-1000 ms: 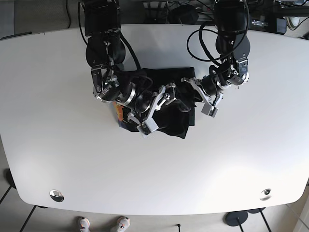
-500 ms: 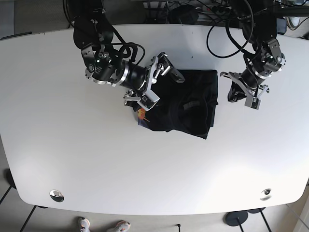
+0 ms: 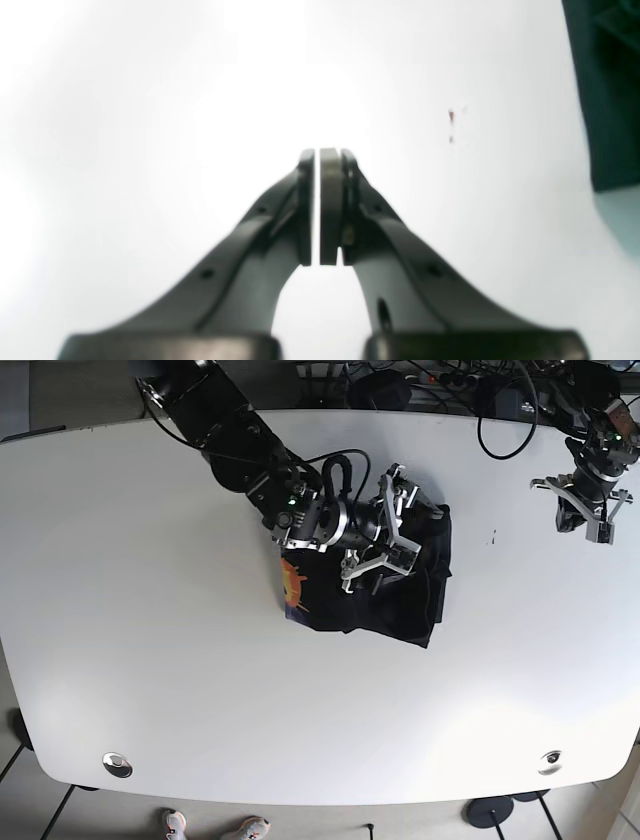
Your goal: Fold the T-shirt properly
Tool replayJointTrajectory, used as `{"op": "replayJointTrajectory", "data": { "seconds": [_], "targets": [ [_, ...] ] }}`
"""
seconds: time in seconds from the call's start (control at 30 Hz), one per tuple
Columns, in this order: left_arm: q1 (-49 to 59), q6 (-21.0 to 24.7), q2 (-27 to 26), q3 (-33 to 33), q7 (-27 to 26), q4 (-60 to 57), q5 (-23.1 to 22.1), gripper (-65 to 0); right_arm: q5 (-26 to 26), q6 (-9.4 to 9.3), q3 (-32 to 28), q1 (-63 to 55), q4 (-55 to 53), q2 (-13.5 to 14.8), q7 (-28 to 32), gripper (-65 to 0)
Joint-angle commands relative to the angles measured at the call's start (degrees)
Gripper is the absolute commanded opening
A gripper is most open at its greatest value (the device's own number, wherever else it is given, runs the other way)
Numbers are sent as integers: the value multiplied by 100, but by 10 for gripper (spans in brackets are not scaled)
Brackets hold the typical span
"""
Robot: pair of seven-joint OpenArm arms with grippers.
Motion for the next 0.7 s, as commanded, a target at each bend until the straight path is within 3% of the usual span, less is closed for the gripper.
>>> {"op": "replayJointTrajectory", "data": {
  "seconds": [0.03,0.1,0.13,0.17,0.2,0.27,0.5,0.7],
  "targets": [
    [10,-3,-94,-25,-122,104,-94,-650,-454,13,44,120,-217,-222,306,-141],
    [89,-3,-94,-34,-122,104,-85,-650,-735,13,44,120,-525,-363,552,-179],
    [142,-3,-94,-34,-122,113,-102,-650,-744,13,44,120,-648,-372,711,-244],
    [177,-3,-94,-34,-122,121,-102,-650,-753,13,44,120,-780,-389,834,-331],
    [212,-3,-94,-34,-122,121,-102,-650,-744,13,44,129,-965,-407,965,-468],
    [238,-3,-76,-43,-122,121,-102,-650,-735,13,18,155,-1061,-469,983,-618],
    [344,-3,231,-289,-122,157,-111,-650,-735,13,-96,173,-622,-1014,579,-607],
    [458,-3,363,-272,-122,253,-111,-650,-727,13,-677,401,-1193,-1021,579,-601]
  ]
}}
